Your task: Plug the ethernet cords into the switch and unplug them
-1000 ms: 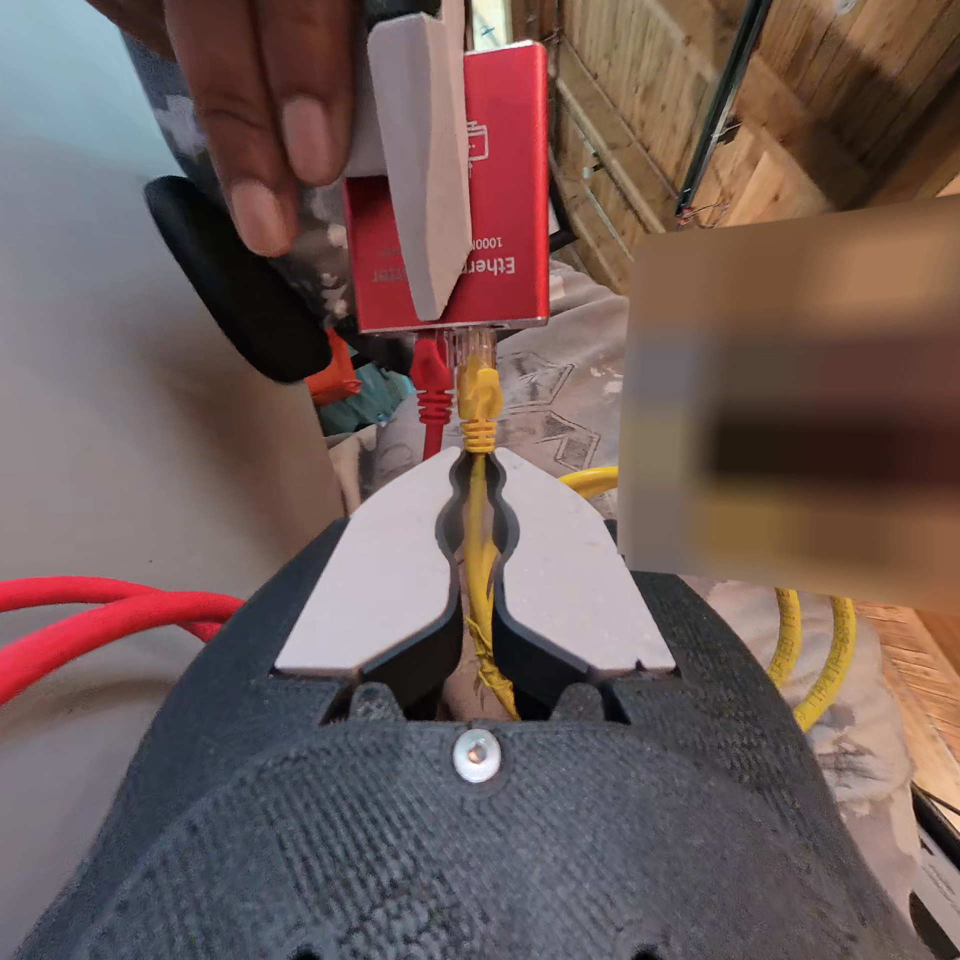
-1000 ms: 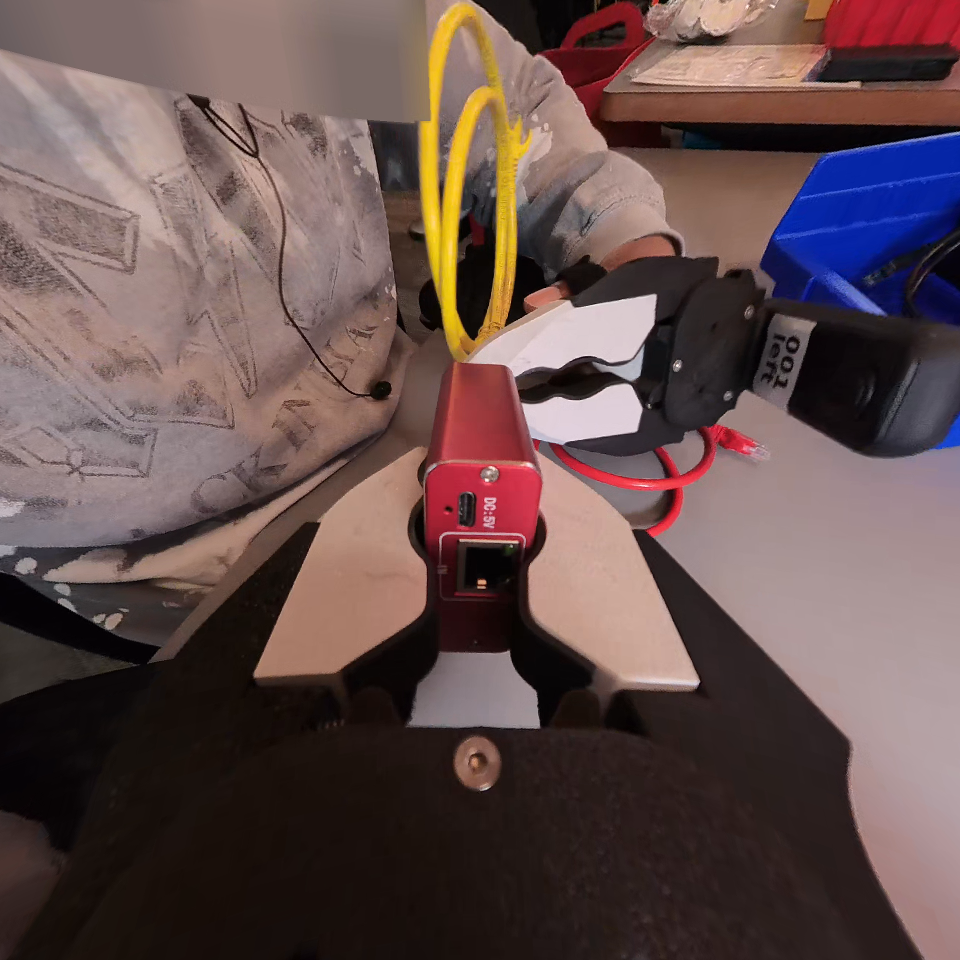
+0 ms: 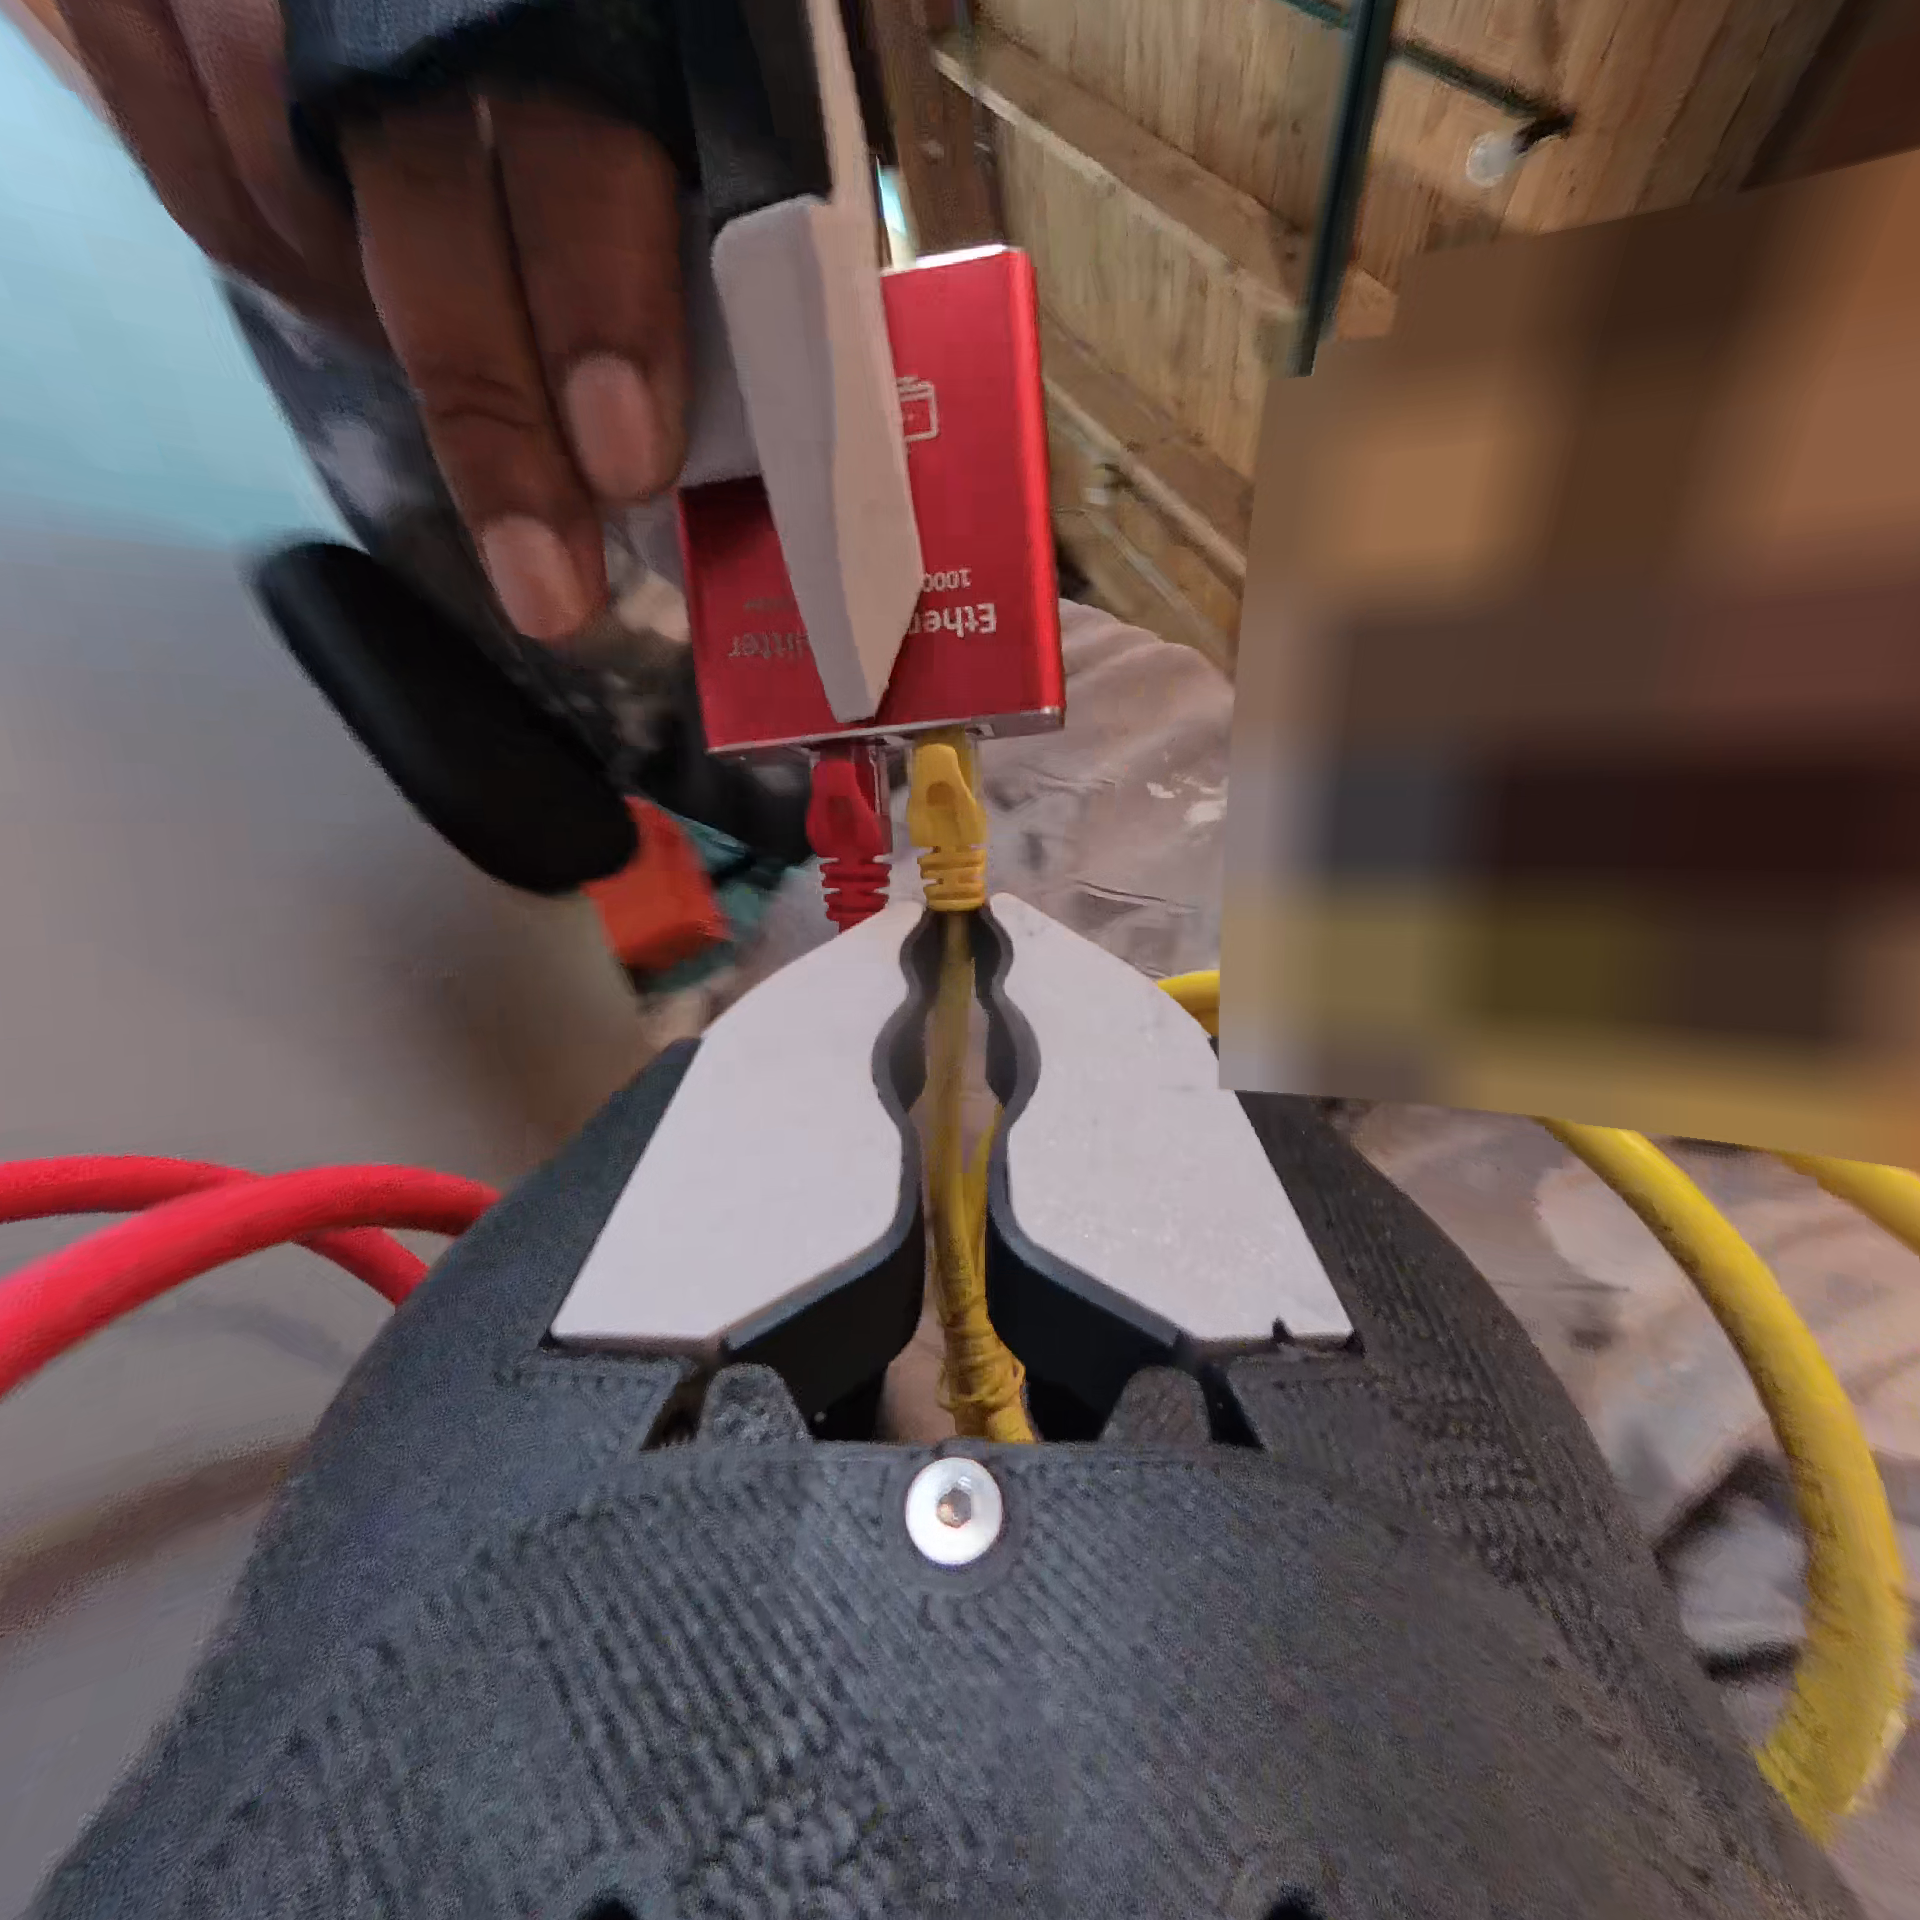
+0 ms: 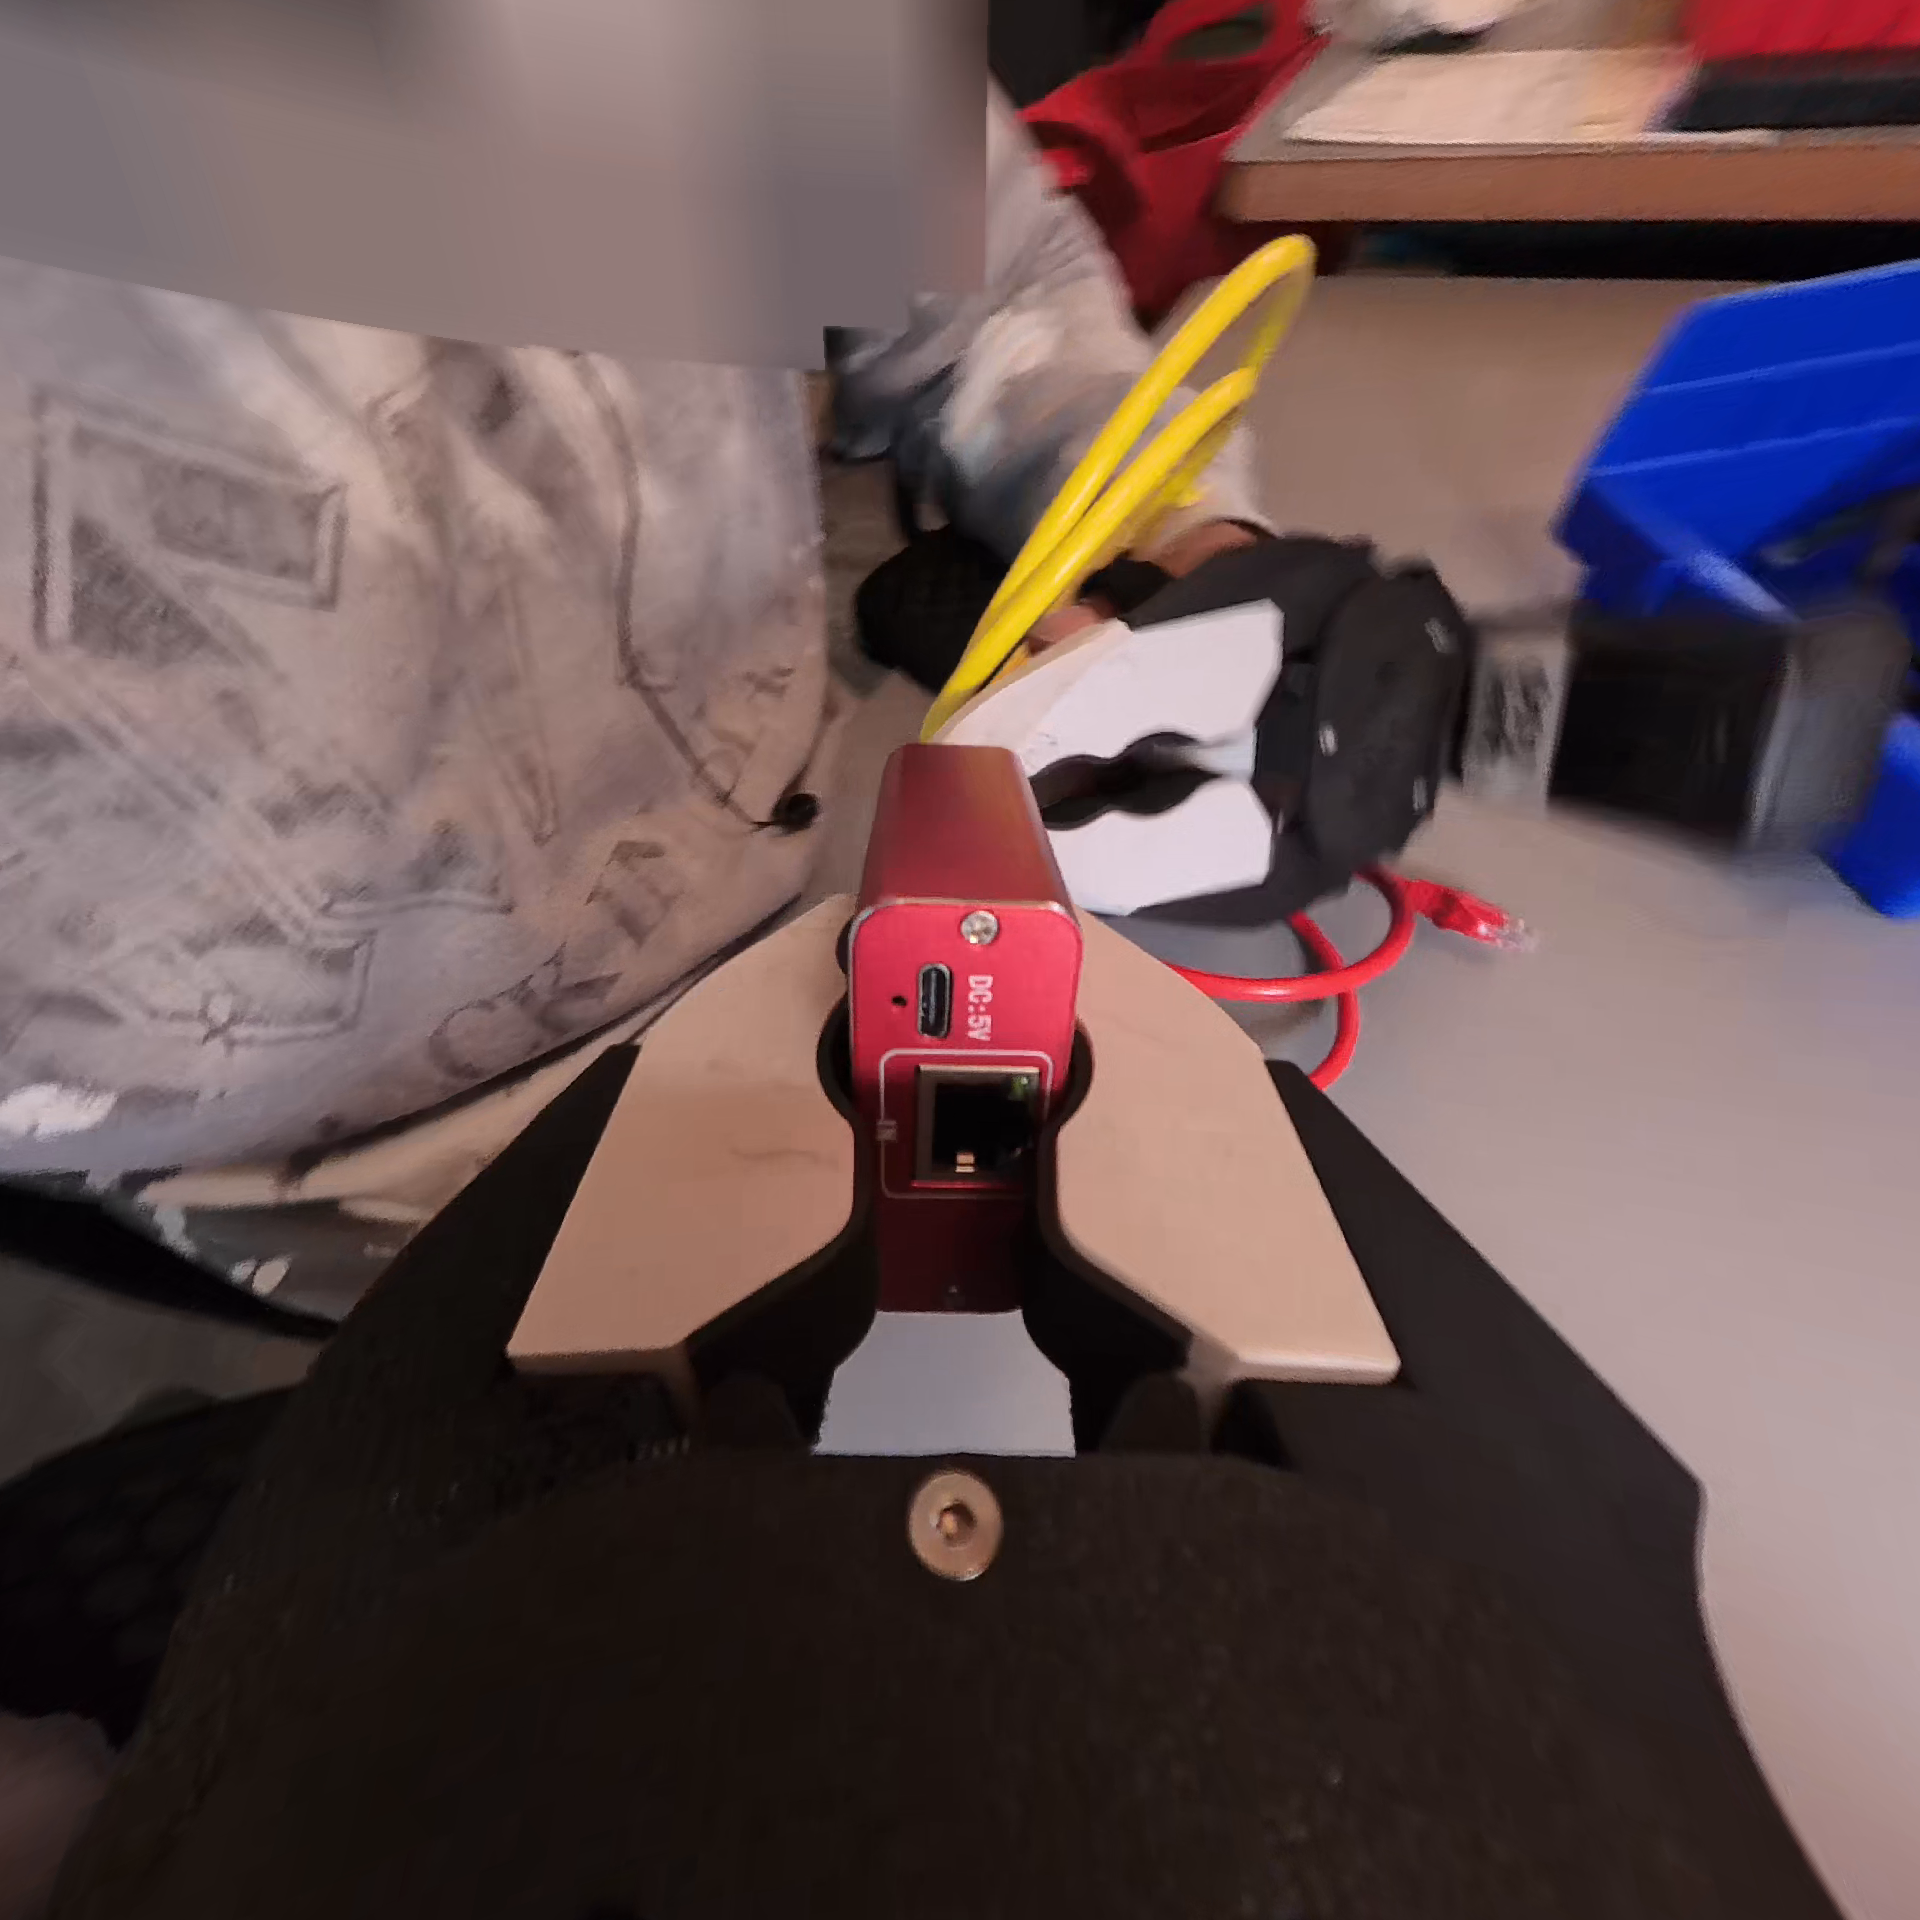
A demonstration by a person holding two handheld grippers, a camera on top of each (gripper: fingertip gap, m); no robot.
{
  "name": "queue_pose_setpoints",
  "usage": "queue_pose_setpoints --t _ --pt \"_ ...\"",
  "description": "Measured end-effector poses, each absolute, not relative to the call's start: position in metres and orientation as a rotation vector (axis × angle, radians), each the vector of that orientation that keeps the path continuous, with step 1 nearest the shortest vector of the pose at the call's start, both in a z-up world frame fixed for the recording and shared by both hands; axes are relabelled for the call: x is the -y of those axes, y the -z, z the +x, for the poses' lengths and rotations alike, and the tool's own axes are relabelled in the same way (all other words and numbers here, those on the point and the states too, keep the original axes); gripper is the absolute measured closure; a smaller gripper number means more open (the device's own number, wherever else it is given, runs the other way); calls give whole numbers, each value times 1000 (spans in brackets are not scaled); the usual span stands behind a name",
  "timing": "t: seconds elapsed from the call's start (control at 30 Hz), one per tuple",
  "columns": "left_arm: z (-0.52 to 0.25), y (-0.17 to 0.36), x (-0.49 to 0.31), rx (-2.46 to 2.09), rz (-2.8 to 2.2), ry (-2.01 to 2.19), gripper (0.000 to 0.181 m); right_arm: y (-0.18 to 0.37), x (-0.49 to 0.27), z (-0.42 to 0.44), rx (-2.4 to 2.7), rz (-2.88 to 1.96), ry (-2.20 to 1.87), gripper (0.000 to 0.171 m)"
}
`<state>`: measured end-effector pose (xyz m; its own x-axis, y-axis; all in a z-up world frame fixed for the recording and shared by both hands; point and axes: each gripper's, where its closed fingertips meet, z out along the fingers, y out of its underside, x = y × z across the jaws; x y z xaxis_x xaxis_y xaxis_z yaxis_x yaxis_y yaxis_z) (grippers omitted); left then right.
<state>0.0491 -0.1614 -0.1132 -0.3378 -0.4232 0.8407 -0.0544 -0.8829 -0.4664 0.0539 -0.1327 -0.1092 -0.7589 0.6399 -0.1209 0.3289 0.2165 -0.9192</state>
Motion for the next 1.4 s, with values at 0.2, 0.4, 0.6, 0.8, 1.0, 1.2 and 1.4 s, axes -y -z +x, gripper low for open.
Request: queue_pose_setpoints --t 0.2,0.4,0.6,0.8,1.0,1.2,1.4 --pt "8 105 107 -655 -1696 1475 160 110 118 57 2199 -1011 -1474 142" --pt "-18 78 85 -732 -1702 977 156 115 115 41 2267 -1075 -1263 142" --pt "-11 38 74 -891 -1681 705 154 102 88 30 2350 -1172 -1004 143" --pt "-25 -5 27 -849 -1603 436 157 80 74 34 2365 -1208 -879 142" --pt "-46 -50 -4 -676 -1447 428 157 74 65 43 2309 -1224 -779 143" --pt "30 -9 36 -969 -1528 699 144 80 40 48 2228 -1332 -704 143" --pt "59 29 36 -1109 -1611 550 141 78 35 45 2179 -1345 -619 143"
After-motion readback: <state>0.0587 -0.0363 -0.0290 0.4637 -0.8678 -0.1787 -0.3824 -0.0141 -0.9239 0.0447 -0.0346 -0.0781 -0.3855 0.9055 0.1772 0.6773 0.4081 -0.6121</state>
